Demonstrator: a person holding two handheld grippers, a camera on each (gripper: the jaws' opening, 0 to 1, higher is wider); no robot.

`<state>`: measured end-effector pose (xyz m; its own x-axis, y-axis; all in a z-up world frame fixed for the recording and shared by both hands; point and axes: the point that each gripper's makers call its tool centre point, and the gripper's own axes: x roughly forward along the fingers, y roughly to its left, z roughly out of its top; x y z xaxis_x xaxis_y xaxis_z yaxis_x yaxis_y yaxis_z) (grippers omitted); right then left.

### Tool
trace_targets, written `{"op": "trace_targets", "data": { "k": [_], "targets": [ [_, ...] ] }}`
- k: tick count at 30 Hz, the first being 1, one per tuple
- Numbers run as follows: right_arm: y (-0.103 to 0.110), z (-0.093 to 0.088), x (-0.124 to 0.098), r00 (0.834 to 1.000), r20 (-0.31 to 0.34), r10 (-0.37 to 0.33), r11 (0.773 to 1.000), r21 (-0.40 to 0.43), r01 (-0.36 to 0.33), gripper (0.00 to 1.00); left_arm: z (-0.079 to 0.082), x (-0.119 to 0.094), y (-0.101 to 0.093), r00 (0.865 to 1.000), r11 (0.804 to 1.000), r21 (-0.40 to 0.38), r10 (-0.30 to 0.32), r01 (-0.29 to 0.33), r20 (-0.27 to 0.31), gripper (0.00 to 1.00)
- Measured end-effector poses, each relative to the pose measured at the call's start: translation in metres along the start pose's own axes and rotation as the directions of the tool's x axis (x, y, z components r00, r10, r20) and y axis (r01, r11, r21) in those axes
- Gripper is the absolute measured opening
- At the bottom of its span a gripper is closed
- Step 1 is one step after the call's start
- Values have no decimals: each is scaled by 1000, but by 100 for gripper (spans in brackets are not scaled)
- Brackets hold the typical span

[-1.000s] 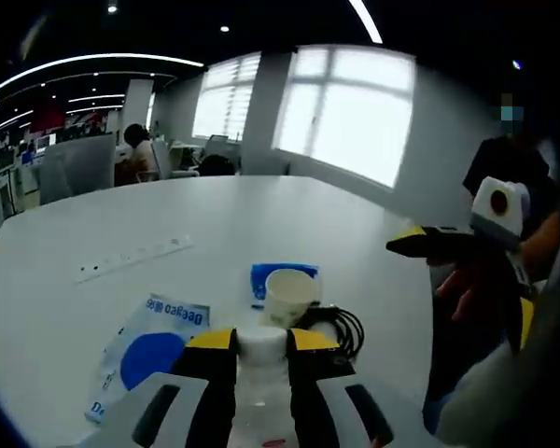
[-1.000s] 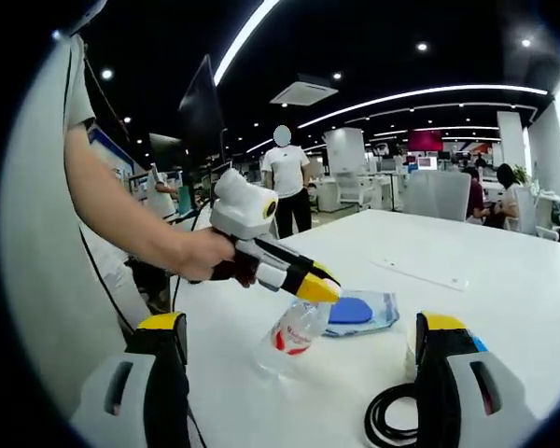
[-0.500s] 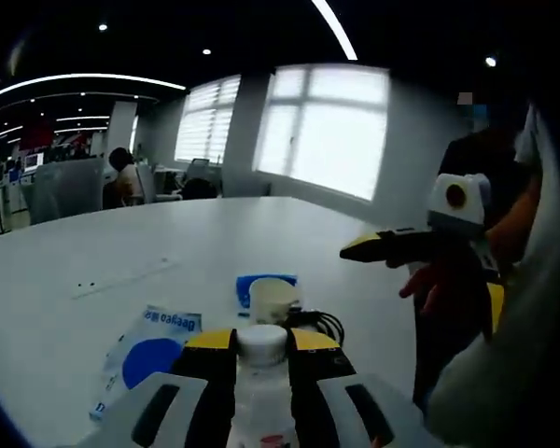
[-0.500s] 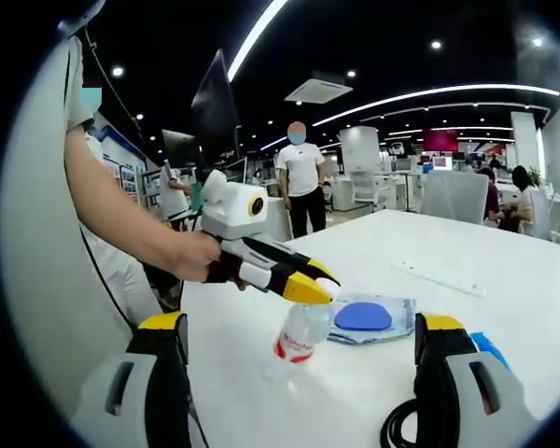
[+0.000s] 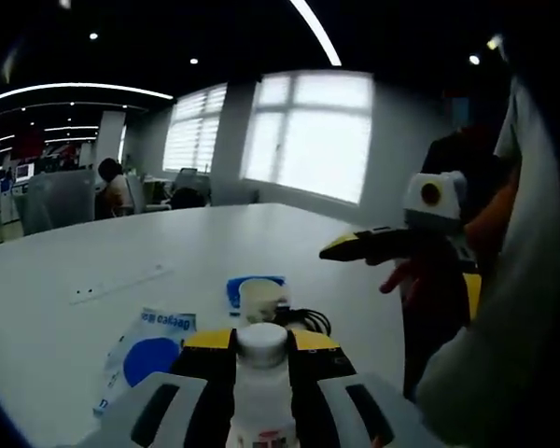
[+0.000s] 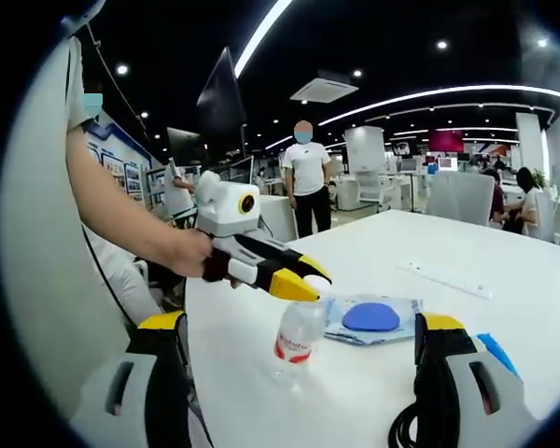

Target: Arrange the tabletop items into an orderly group along one side of the table until the central work area is clear of visible clutter.

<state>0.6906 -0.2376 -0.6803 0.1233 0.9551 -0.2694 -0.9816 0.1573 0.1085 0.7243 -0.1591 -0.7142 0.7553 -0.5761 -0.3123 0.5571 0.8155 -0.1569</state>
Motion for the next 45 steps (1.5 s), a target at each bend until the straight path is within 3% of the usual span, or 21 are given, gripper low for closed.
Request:
{"op": "trace_targets", "data": {
  "k": [17,28,38,45],
  "targets": [
    [7,2,-2,1000,6,4,1000,-9,-4,97,-9,-24,-11,998,998,40,-38,40,-40,19],
    [9,0,-4,1000,10,6,1000,-6,-6,97,-15,-33,-16,997,999,38,-2,5,-76,21],
    [10,0,-6,1000,17,5,1000,-4,-5,97,-20,-31,-28,991,999,-7,33,-34,-130,32],
    [9,-2,-9,1000,16,4,1000,-2,-4,97,-18,-33,-34,991,999,19,41,-39,-129,27]
  ]
}}
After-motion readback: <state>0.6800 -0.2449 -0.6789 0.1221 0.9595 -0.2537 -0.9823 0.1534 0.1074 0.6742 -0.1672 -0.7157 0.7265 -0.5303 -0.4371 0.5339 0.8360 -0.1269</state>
